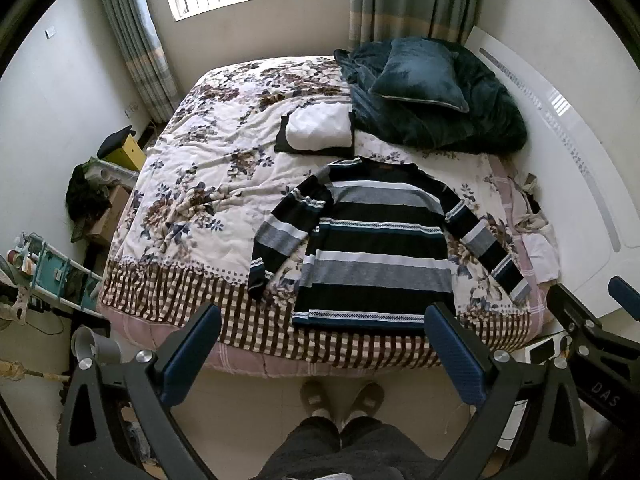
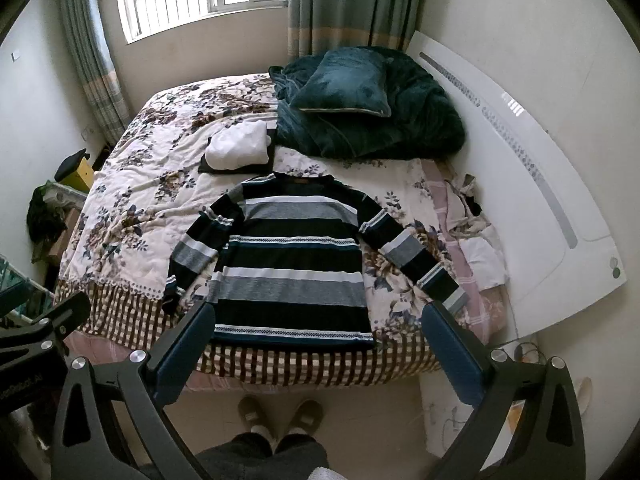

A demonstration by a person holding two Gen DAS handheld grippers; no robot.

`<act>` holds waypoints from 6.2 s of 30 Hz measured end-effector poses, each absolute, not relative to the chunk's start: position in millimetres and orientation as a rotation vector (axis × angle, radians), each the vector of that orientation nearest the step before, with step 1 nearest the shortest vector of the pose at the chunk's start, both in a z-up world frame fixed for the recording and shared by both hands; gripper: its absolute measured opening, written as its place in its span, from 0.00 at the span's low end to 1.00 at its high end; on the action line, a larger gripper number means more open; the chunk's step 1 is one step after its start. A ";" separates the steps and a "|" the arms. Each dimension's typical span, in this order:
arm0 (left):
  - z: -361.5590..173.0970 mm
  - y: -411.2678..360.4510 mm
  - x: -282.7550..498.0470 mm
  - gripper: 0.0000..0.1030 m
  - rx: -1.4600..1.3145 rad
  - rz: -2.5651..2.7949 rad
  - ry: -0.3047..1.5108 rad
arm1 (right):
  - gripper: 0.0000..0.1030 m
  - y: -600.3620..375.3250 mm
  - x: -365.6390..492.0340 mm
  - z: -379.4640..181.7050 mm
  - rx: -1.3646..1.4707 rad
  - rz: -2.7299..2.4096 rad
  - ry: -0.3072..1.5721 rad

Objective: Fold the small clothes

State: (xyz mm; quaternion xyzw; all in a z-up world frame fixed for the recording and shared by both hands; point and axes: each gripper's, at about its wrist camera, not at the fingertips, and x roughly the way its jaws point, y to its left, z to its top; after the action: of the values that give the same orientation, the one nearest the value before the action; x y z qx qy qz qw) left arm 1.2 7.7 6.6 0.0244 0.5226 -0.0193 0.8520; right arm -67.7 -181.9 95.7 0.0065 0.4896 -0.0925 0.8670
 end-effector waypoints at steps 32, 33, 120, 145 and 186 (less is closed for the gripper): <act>10.6 5.6 0.7 1.00 0.040 -0.041 1.086 | 1.00 -179.1 -68.6 103.9 0.010 -0.190 1.015; 10.8 5.5 0.7 1.00 0.042 -0.041 1.085 | 1.00 -179.3 -68.7 104.0 0.010 -0.190 1.014; -474.9 -170.9 362.9 1.00 0.087 0.178 1.362 | 0.07 -669.6 156.2 -369.0 0.822 -0.895 0.763; -481.7 98.0 356.5 1.00 -0.109 0.489 1.309 | 0.12 -91.7 471.0 -506.6 0.093 0.026 1.302; -548.7 283.6 147.8 0.73 -0.965 0.693 1.251 | 0.80 -220.3 311.9 -476.3 0.165 -0.034 1.418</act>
State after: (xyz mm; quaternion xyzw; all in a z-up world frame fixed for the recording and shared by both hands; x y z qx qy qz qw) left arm 147.8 283.6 -548.7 -0.4249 0.5509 0.3050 0.6503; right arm 311.9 -220.3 -476.4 0.0757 0.6502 -0.0158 0.7558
